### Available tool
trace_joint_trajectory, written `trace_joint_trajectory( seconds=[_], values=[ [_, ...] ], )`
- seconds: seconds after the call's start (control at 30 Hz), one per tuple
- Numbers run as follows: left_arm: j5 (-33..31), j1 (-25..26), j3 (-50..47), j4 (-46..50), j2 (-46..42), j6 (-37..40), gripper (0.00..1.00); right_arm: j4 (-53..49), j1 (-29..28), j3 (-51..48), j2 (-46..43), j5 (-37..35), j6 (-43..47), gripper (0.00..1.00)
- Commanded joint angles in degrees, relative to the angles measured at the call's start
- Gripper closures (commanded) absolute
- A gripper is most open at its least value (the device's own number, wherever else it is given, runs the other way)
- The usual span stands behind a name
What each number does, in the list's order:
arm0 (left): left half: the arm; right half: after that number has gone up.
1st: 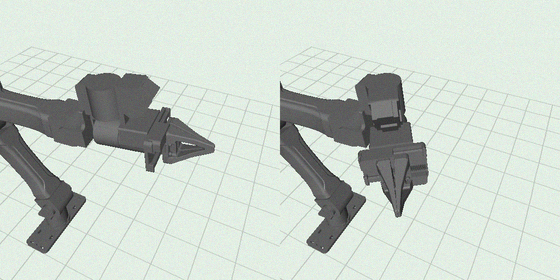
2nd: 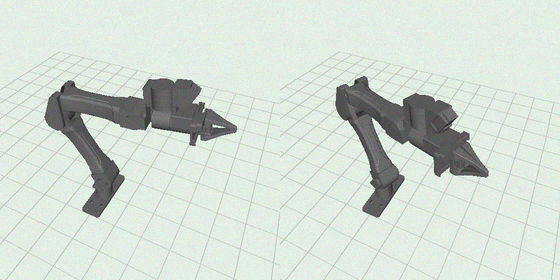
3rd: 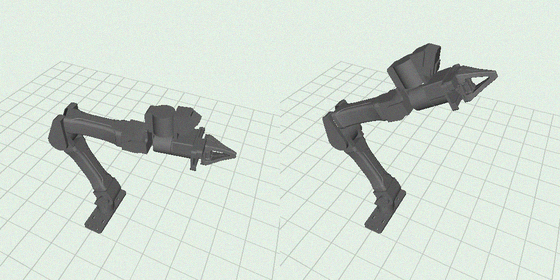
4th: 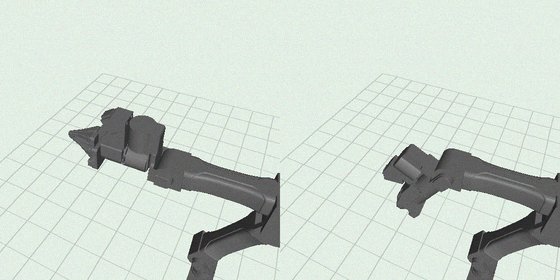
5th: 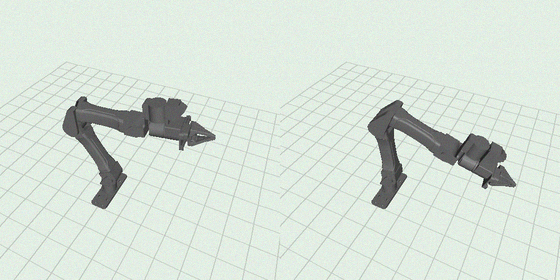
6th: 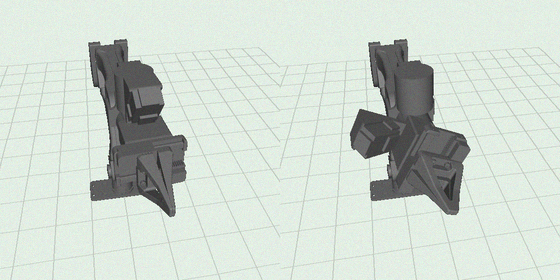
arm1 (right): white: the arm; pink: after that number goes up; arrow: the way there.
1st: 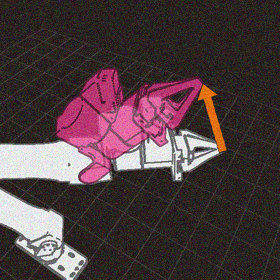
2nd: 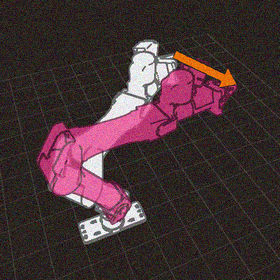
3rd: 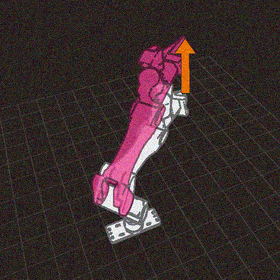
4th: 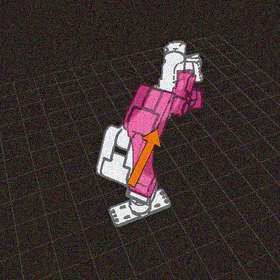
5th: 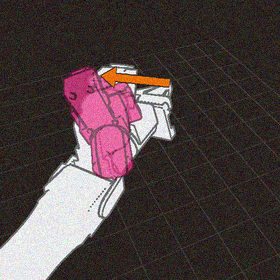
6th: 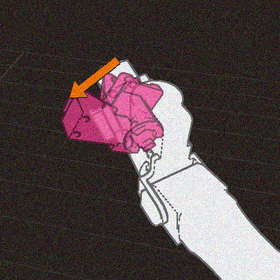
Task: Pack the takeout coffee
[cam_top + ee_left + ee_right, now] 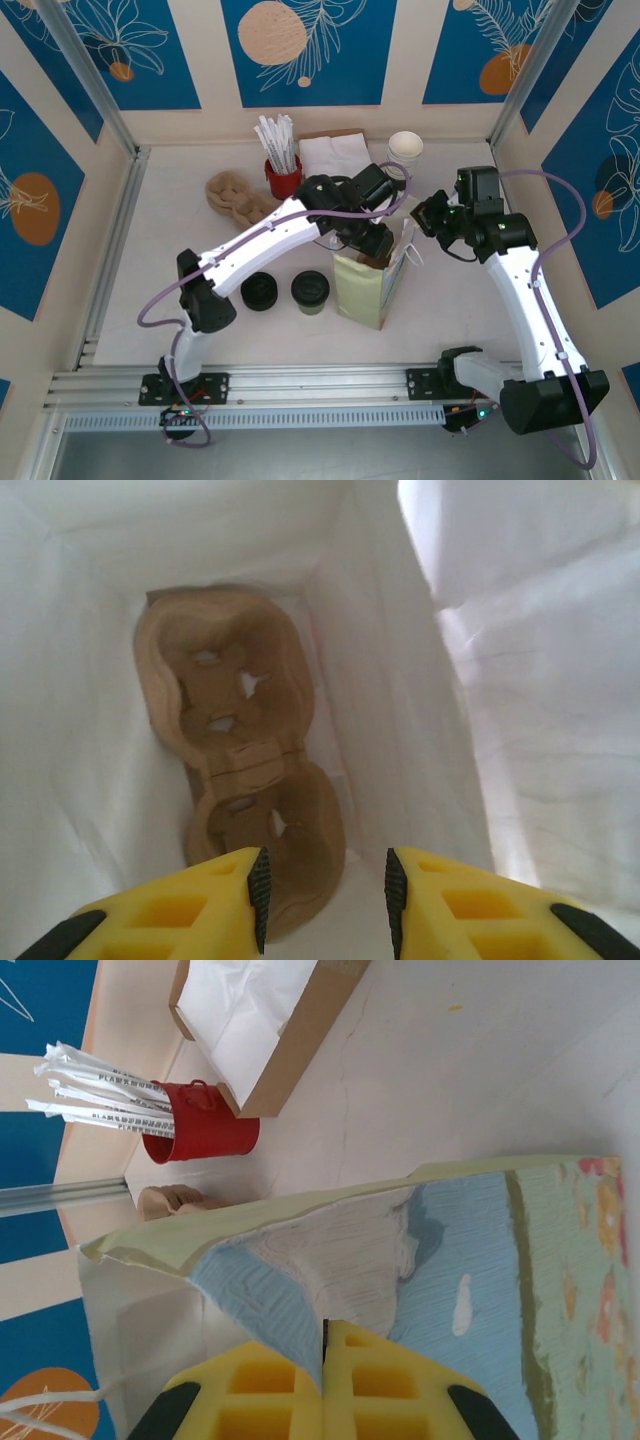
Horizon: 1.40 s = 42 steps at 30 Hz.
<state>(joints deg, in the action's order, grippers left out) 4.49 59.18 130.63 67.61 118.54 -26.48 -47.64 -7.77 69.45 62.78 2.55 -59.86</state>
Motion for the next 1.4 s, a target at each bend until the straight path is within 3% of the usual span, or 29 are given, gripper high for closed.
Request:
trace_joint_trajectory(
  seconds=[0.0, 0.5, 1.37],
  values=[
    [0.8, 1.1, 0.3, 2.1, 1.7, 0.9, 0.64, 0.9, 0.5, -0.6, -1.2, 1.7, -1.9, 1.00],
    [-0.5, 2.5, 2.9, 3.9, 8.7, 3.2, 0.62, 2.4, 0.6, -2.2, -0.8, 3.4, -3.8, 1.00],
    [-2.6, 0.0, 2.7, 5.3, 13.7, 1.0, 0.59, 3.5, 3.5, -8.3, -5.0, 6.6, -5.0, 1.00]
  ],
)
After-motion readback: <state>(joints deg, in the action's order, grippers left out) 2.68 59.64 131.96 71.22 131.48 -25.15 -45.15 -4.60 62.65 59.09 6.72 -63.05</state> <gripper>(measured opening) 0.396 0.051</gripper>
